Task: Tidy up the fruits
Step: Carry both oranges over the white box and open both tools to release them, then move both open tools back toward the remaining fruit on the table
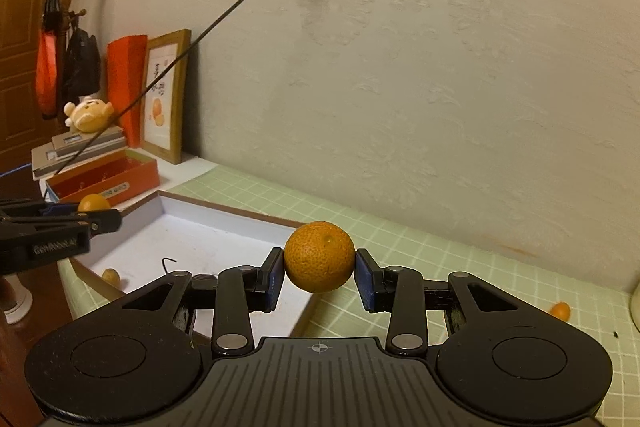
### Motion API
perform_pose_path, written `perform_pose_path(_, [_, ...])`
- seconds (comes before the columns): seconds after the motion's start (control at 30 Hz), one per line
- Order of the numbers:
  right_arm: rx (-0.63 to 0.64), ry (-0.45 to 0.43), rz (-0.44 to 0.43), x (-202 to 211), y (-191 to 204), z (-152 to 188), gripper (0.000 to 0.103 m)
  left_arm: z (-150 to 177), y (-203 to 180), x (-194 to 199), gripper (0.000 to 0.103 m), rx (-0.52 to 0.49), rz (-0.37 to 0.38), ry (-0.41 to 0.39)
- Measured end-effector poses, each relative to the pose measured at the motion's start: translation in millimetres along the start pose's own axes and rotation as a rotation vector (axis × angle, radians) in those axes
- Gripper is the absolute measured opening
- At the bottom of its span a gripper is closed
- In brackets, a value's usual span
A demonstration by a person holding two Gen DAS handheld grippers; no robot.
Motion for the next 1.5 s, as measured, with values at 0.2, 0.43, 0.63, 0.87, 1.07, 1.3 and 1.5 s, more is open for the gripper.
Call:
perform_pose_path(0.2, [0.037, 0.009, -0.032, -21, 14, -3, 0.038, -3, 29, -7, 0.023, 0.017, -0.067, 0.005])
perform_pose_path(0.43, [0.062, 0.015, -0.06, -48, 22, -7, 0.038, -5, 51, -22, 0.023, 0.031, -0.118, 0.012])
perform_pose_path(0.63, [0.053, 0.014, -0.083, -71, 26, -11, 0.038, -8, 66, -40, 0.023, 0.05, -0.153, 0.018])
perform_pose_path(0.87, [0.05, 0.047, -0.077, -106, 21, -7, 0.038, -7, 75, -59, 0.023, 0.069, -0.168, 0.039])
perform_pose_path(1.07, [0.048, 0.042, -0.09, -121, 18, -9, 0.038, -5, 67, -66, 0.023, 0.055, -0.155, 0.048])
perform_pose_path(1.3, [0.114, 0.035, 0.053, -136, 26, -7, 0.102, -5, 64, -55, 0.097, 0.048, -0.233, -0.082])
perform_pose_path(1.5, [0.062, -0.015, 0.035, -120, 12, -8, 0.102, -7, 64, -48, 0.097, 0.036, -0.216, -0.066])
Point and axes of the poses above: each gripper's, at about its wrist camera, not at the fingertips, and x roughly against the way its jaws point, y to its left, z to its underside, the point moved 3 cm from there along -x, roughly the way its jaws point, and after that the axes turned 11 degrees about x, right-handed, at the moved point
